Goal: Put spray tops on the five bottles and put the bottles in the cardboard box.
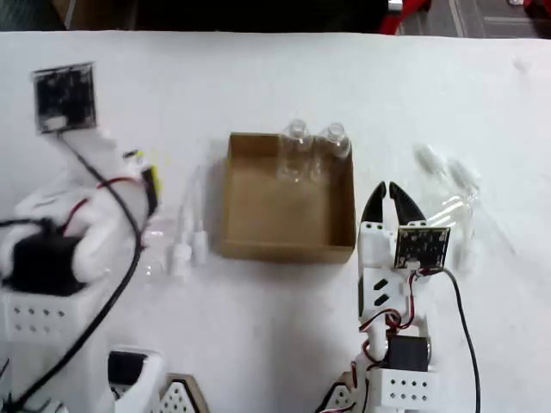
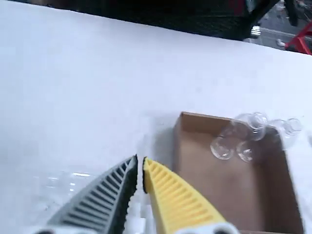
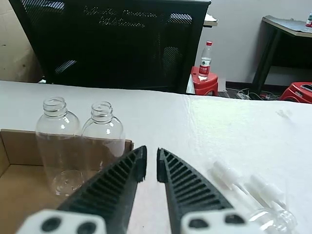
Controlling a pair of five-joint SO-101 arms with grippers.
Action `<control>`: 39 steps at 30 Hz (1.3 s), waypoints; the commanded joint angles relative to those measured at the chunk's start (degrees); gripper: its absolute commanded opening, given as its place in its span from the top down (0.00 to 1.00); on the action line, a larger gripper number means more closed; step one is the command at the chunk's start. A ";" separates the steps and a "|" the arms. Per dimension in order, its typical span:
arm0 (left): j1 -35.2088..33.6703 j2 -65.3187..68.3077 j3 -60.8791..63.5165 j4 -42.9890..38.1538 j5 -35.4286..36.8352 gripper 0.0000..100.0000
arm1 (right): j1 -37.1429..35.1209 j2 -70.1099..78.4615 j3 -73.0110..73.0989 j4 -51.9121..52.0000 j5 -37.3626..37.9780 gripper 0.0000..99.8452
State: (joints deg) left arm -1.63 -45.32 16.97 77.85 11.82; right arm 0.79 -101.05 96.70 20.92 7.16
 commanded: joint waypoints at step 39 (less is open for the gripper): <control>-26.42 -11.03 35.08 -25.85 8.53 0.98 | -0.57 7.60 0.35 -5.93 0.53 0.97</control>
State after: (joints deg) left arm -27.47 -56.04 52.40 53.58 13.23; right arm 0.70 -94.46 96.70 17.14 7.16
